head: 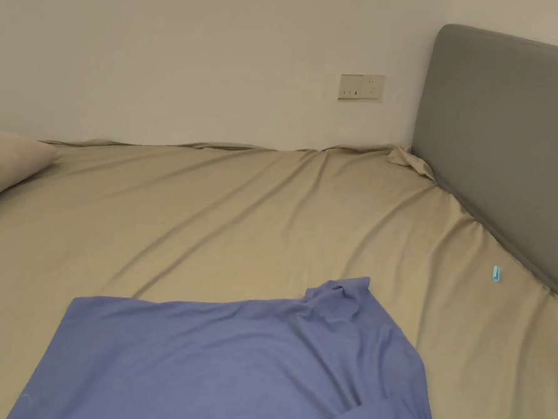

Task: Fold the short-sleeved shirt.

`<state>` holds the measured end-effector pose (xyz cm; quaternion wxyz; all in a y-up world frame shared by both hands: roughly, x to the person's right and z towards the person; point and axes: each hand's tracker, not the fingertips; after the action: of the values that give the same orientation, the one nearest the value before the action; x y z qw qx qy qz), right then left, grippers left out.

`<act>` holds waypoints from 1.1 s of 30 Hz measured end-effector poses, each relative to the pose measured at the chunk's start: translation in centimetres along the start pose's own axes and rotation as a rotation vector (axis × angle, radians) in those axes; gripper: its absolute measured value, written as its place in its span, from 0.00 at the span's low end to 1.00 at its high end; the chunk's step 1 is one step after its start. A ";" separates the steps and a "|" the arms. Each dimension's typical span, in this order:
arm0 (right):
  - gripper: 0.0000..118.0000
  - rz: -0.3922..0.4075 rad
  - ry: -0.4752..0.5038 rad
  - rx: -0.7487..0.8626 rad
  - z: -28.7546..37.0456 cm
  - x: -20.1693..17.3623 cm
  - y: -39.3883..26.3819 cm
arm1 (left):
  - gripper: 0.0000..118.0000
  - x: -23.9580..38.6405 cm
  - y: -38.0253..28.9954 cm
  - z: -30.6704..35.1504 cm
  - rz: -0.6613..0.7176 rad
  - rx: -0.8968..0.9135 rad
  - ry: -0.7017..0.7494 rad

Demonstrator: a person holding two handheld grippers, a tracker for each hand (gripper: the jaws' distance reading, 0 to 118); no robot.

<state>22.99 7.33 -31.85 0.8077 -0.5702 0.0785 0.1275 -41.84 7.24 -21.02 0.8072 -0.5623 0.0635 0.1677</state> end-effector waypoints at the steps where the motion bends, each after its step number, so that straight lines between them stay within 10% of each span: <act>1: 0.03 0.002 -0.003 -0.008 0.0 0.0 0.3 | 0.01 -0.1 0.1 0.0 0.015 0.012 -0.004; 3: 0.03 0.013 -0.001 -0.032 -0.3 0.0 0.7 | 0.11 -0.1 -0.1 0.1 0.007 0.021 0.006; 5: 0.15 0.015 0.004 -0.032 -0.4 -0.1 1.0 | 0.44 0.1 -0.1 0.4 -0.004 0.063 0.000; 6: 0.32 0.039 -0.003 -0.020 0.1 -0.2 1.3 | 0.73 0.8 -0.2 1.0 0.006 0.061 -0.030; 7: 0.79 0.078 -0.020 0.015 1.0 -0.1 1.6 | 1.00 1.1 0.0 1.7 0.016 0.053 -0.035; 8: 1.00 0.077 -0.055 0.052 2.7 0.2 1.8 | 1.00 1.6 0.2 3.0 0.042 0.068 -0.020; 11: 0.99 -0.028 -0.021 0.312 9.5 0.9 1.7 | 1.00 3.4 0.0 9.8 0.007 0.371 -0.160; 17: 1.00 -0.197 0.047 0.649 18.2 -3.7 -0.8 | 1.00 9.1 -3.9 14.5 -0.056 0.404 -0.213; 18: 0.95 -0.214 0.082 0.684 18.3 -5.2 -1.7 | 0.97 10.0 -5.1 14.2 -0.052 0.390 -0.187; 19: 0.74 -0.231 0.087 0.682 18.1 -6.6 -2.1 | 0.59 10.8 -5.8 13.7 -0.059 0.370 -0.149; 20: 0.35 -0.220 0.095 0.645 17.6 -8.3 -2.3 | 0.05 11.9 -6.7 13.0 -0.105 0.355 -0.080; 21: 0.02 -0.200 0.165 0.577 17.0 -10.1 -2.2 | 0.00 11.9 -7.3 12.0 -0.109 0.349 -0.027; 24: 0.02 -0.145 0.357 0.540 16.0 -12.6 -2.4 | 0.00 10.5 -6.4 9.6 -0.052 0.234 -0.165; 28: 0.02 -0.011 0.328 0.578 16.9 -13.0 -0.9 | 0.00 6.4 -4.5 8.5 -0.027 0.262 0.032; 29: 0.02 0.012 0.305 0.602 17.3 -13.4 -0.6 | 0.26 5.7 -3.8 7.8 -0.038 0.260 0.117; 30: 0.02 0.017 0.315 0.611 17.5 -13.2 -0.3 | 0.78 5.0 -3.1 7.0 -0.039 0.273 0.171; 31: 0.02 0.025 0.328 0.614 17.5 -12.9 0.1 | 1.00 4.0 -2.1 5.6 -0.056 0.222 0.198; 33: 0.02 0.018 0.311 0.615 17.2 -12.5 0.7 | 0.98 2.5 -0.8 3.7 -0.009 0.096 0.186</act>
<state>10.50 22.28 -23.22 0.9191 -0.3119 0.2403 0.0167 -39.57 10.90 -19.73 0.8246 -0.5365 0.1434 0.1081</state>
